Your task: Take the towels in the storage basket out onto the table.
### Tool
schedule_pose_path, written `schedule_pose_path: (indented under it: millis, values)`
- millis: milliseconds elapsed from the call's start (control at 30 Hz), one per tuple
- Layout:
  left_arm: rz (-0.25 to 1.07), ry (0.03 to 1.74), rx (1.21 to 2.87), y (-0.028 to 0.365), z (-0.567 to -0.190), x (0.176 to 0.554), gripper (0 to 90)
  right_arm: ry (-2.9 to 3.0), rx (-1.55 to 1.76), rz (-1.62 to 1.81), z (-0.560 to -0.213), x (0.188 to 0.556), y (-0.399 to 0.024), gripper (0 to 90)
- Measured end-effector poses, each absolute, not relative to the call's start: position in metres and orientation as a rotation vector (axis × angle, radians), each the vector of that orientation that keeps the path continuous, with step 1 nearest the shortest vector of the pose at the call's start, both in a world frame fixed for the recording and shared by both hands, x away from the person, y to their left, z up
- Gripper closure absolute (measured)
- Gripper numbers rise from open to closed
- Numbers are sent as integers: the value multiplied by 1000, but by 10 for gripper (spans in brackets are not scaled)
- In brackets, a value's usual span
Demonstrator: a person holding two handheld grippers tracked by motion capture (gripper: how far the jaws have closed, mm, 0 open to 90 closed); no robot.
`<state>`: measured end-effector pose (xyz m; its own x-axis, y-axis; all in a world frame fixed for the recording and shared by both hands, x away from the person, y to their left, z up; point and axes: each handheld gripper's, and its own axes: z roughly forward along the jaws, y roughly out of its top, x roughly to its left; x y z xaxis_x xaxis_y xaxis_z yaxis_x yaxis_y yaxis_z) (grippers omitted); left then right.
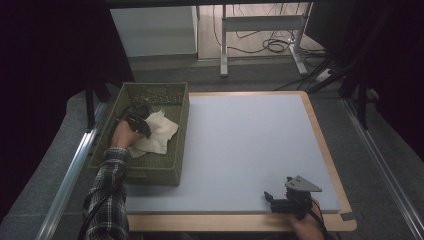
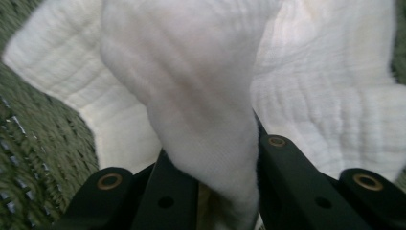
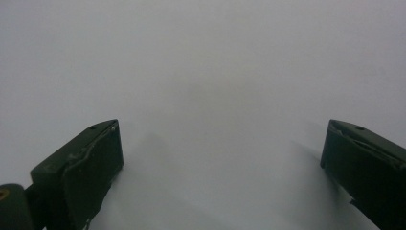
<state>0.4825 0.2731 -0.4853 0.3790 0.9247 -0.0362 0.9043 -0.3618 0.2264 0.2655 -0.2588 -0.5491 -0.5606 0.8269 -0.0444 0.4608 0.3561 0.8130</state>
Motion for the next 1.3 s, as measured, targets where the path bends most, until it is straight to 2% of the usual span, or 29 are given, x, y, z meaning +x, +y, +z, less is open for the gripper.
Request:
schedule_pose_path:
  millis: [467,1300]
  values:
    - [221,1512,2248,287,-442,457,830,2172,1120,1085,-549,266,-259,7]
    - [388,1428,2146,308,-373,416,827,2172,1120,1084,-549,266,-259,7]
